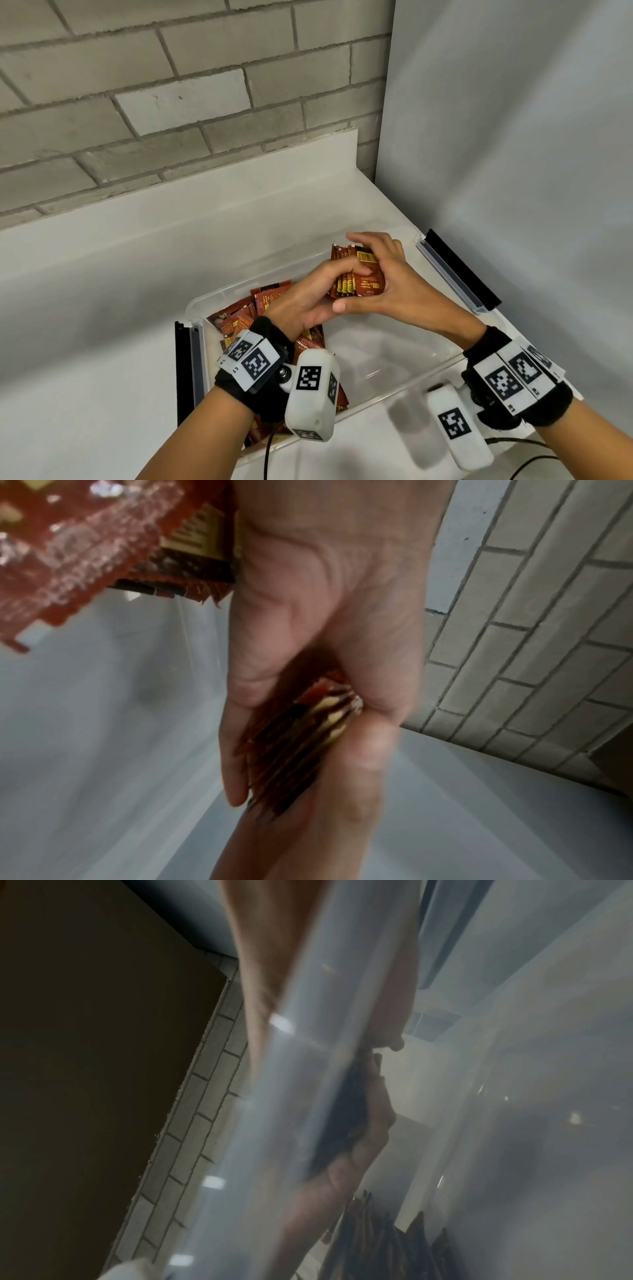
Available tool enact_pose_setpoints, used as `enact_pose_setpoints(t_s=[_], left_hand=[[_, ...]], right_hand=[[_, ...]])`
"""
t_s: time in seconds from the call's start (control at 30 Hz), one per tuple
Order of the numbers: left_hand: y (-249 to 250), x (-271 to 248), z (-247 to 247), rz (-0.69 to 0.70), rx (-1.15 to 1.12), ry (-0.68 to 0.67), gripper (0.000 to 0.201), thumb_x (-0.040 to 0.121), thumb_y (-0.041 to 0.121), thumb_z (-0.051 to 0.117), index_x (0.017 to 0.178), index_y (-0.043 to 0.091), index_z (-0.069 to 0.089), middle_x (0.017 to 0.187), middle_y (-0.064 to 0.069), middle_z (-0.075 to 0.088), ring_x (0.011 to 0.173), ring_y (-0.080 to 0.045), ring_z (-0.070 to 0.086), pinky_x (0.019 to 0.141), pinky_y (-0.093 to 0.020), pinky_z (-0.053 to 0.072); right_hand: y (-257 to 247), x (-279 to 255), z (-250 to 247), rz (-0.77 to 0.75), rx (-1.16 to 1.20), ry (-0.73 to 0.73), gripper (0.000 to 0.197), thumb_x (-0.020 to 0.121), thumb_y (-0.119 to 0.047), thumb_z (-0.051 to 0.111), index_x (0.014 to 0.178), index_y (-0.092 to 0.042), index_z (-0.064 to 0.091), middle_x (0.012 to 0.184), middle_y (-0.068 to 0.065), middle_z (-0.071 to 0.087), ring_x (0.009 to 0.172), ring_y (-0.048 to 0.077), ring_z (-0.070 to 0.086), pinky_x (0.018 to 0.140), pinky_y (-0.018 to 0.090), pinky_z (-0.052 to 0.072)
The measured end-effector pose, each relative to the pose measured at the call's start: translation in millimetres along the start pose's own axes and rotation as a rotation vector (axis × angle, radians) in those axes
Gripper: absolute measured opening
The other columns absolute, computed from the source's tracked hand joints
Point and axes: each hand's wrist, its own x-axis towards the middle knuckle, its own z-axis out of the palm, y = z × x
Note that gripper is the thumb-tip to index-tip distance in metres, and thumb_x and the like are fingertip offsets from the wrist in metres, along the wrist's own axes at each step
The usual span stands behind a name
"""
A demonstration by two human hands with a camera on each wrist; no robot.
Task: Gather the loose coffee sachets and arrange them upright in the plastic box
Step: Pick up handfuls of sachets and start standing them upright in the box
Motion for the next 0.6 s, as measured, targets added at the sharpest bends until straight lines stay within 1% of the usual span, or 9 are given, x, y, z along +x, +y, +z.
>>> enact_pose_setpoints(t_s=[0.07,0.1,0.17,0.23,0.3,0.33,0.4,0.5,0.6], left_hand=[[-3.2,7.3,-6.9,-0.019,-0.056,0.012,0.019,0.099,0.017,0.043,0.086,0.010,0.056,0.083,-0.007,0.057,0.075,-0.018,0.054,0.072,-0.029,0.047],[-3.7,8.4,-8.0,-0.011,-0.075,0.044,0.022,0.100,0.017,0.040,0.089,0.010,0.058,0.084,-0.007,0.059,0.076,-0.018,0.057,0.071,-0.029,0.051],[-3.5,12.4,-11.3,-0.003,-0.107,0.051,0.020,0.100,0.017,0.042,0.098,0.008,0.059,0.093,-0.009,0.062,0.082,-0.019,0.061,0.072,-0.030,0.055],[-5.6,18.4,-17.2,0.017,-0.148,0.092,0.022,0.097,0.016,0.048,0.112,0.005,0.058,0.107,-0.013,0.062,0.091,-0.023,0.063,0.076,-0.034,0.055],[-5.6,21.1,-19.8,0.025,-0.199,0.123,0.036,0.094,0.016,0.054,0.127,0.003,0.054,0.118,-0.017,0.058,0.097,-0.025,0.062,0.079,-0.036,0.054],[-6.4,23.3,-22.0,0.038,-0.207,0.127,0.040,0.092,0.015,0.056,0.130,0.003,0.052,0.119,-0.016,0.058,0.099,-0.025,0.063,0.079,-0.036,0.054],[-6.6,23.2,-22.8,0.057,-0.205,0.110,0.039,0.092,0.016,0.057,0.130,0.006,0.054,0.117,-0.013,0.061,0.097,-0.023,0.064,0.078,-0.035,0.054],[-7.3,24.5,-23.3,0.086,-0.177,0.090,0.035,0.095,0.023,0.055,0.127,0.008,0.055,0.114,-0.011,0.063,0.094,-0.021,0.066,0.077,-0.034,0.054],[-8.0,26.4,-24.6,0.115,-0.190,0.112,0.040,0.099,0.030,0.051,0.132,0.007,0.052,0.112,-0.011,0.064,0.091,-0.022,0.068,0.074,-0.035,0.055]], right_hand=[[-1.8,0.8,-1.7,0.064,0.106,0.046,0.103,0.058,-0.068,0.075,0.143,-0.032,0.028,0.126,-0.020,0.033,0.125,-0.003,0.031,0.097,0.008,0.033],[-2.0,1.2,-2.6,0.095,0.161,0.083,0.097,0.064,-0.070,0.070,0.143,-0.032,0.028,0.128,-0.021,0.035,0.125,-0.003,0.035,0.096,0.010,0.037],[-2.8,1.4,-5.1,0.170,0.265,0.158,0.081,0.075,-0.067,0.058,0.141,-0.029,0.031,0.125,-0.018,0.044,0.117,-0.002,0.047,0.086,0.011,0.046],[-1.7,2.3,-6.7,0.248,0.309,0.216,0.070,0.077,-0.061,0.052,0.136,-0.027,0.038,0.117,-0.017,0.052,0.107,-0.001,0.054,0.077,0.011,0.048],[1.6,3.6,-8.6,0.289,0.358,0.231,0.064,0.077,-0.061,0.053,0.129,-0.023,0.047,0.114,-0.008,0.060,0.104,0.006,0.060,0.080,0.019,0.051],[3.0,4.0,-9.2,0.292,0.392,0.221,0.061,0.078,-0.059,0.054,0.124,-0.020,0.052,0.112,-0.004,0.063,0.102,0.010,0.062,0.082,0.022,0.052],[3.9,4.2,-9.3,0.280,0.445,0.204,0.045,0.081,-0.049,0.059,0.112,-0.016,0.062,0.104,0.001,0.068,0.094,0.010,0.064,0.079,0.023,0.051],[3.4,3.8,-10.9,0.222,0.480,0.266,0.022,0.087,-0.030,0.064,0.102,-0.014,0.067,0.091,0.000,0.070,0.078,0.004,0.061,0.072,0.022,0.048],[1.1,4.4,-14.2,0.167,0.548,0.409,0.018,0.088,-0.023,0.065,0.105,-0.016,0.066,0.084,-0.003,0.070,0.070,0.008,0.062,0.067,0.023,0.049]])
